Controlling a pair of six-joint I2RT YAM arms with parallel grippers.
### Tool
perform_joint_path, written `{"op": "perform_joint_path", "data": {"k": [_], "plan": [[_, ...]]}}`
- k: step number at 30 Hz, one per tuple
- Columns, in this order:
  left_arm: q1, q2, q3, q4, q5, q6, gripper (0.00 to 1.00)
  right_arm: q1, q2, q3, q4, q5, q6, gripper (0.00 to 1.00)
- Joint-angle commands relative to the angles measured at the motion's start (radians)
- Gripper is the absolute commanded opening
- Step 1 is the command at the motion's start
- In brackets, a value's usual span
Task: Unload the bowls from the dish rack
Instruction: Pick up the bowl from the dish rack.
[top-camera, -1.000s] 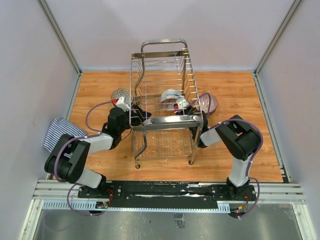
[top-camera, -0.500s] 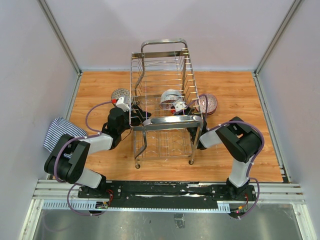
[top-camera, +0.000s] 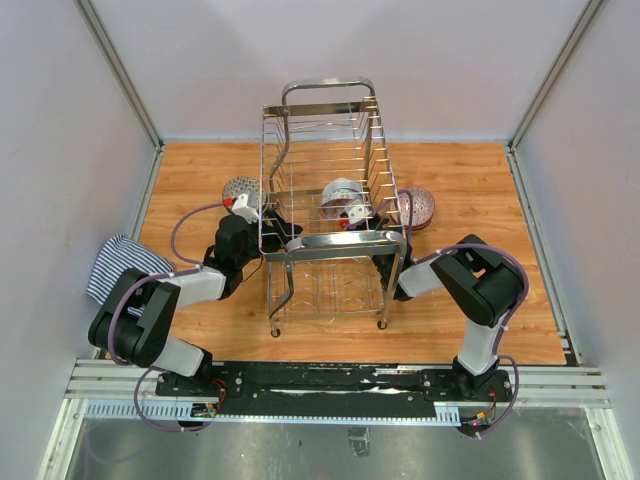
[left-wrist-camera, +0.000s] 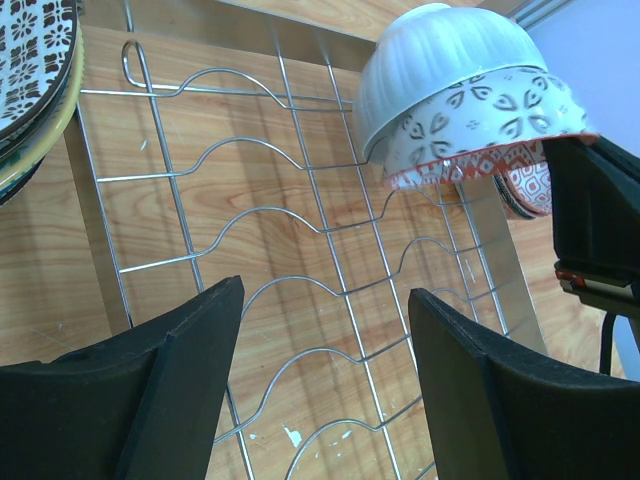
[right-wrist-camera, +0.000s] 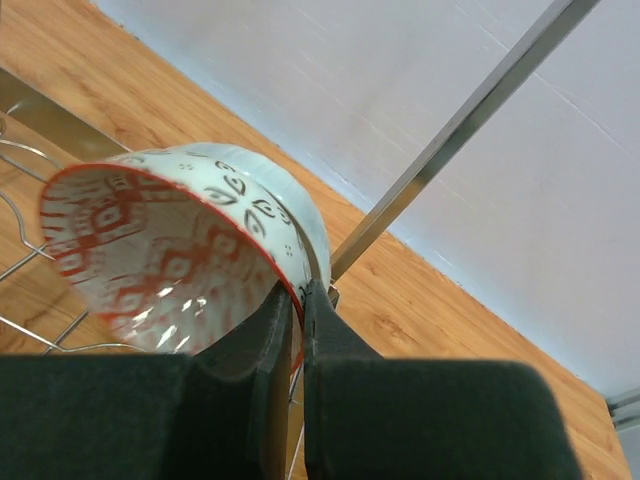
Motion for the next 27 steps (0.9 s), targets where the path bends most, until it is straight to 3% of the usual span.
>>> {"op": "perform_joint_path", "data": {"k": [1,17,27], "plan": [[-0.006,-0.003,-0.013,-0.019,-0.012,0.006,0.72,0.029,-0.077,0.041,0.181,-0.018,0.021,0.01],[-0.007,-0.019,-0.017,-0.031,-0.02,0.01,0.72,0.03,-0.076,0.048,0.182,0.002,0.03,0.01],[-0.006,-0.052,-0.027,-0.045,-0.029,0.012,0.72,-0.019,-0.098,0.019,0.182,0.018,0.124,0.01]]}}
